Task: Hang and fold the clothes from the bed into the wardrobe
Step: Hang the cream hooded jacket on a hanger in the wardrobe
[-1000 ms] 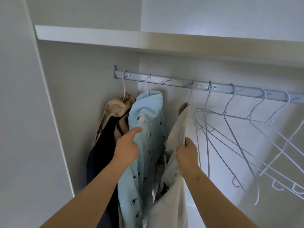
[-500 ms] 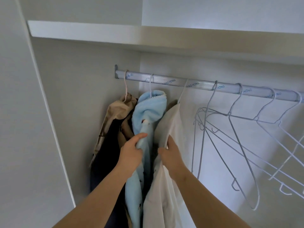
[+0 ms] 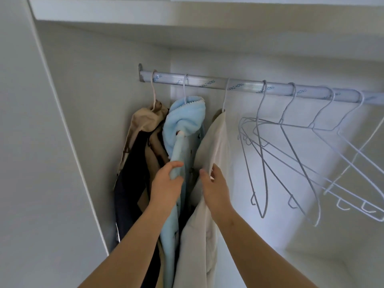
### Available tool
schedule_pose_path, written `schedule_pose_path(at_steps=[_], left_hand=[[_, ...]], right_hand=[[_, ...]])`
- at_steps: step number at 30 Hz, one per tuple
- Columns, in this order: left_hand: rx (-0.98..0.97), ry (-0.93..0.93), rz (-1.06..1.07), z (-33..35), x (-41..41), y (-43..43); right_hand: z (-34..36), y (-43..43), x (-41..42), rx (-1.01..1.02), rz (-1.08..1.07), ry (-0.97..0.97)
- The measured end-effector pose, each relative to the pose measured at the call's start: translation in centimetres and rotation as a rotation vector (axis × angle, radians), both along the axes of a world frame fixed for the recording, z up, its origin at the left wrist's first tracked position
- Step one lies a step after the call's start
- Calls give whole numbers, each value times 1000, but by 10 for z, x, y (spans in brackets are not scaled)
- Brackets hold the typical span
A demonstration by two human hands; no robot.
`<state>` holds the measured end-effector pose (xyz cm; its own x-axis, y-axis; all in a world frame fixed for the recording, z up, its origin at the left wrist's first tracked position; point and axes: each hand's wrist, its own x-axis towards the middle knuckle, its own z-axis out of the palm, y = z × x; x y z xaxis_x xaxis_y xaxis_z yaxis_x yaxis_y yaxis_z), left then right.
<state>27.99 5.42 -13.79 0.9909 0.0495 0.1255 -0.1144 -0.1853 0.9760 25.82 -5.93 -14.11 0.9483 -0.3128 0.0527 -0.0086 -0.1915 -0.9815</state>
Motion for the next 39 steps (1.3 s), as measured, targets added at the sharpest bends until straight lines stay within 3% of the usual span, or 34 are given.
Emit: schedule_pose_path(at_steps=[8,13,18,25,32,39], left_hand=[[-96,161,58,-35,-102,4],[-118,414,-81,-66,-188,-7],[-16,585,-204,-101,-259,-11],[116,711,-444,-126,-337,-14],[304,806,-742,-160,-420,26],[478,756,-1066,-170,-524,44]], right_hand=[[-49,-2,-103,60,9,122],[-84,-6,-192,259,-78,252],[-118,-10,-280,406,-207,379],[-142,-10,-388,536,-477,399],[-182,67,-507,682,-832,455],[-192,124,-630,839,-1137,422]])
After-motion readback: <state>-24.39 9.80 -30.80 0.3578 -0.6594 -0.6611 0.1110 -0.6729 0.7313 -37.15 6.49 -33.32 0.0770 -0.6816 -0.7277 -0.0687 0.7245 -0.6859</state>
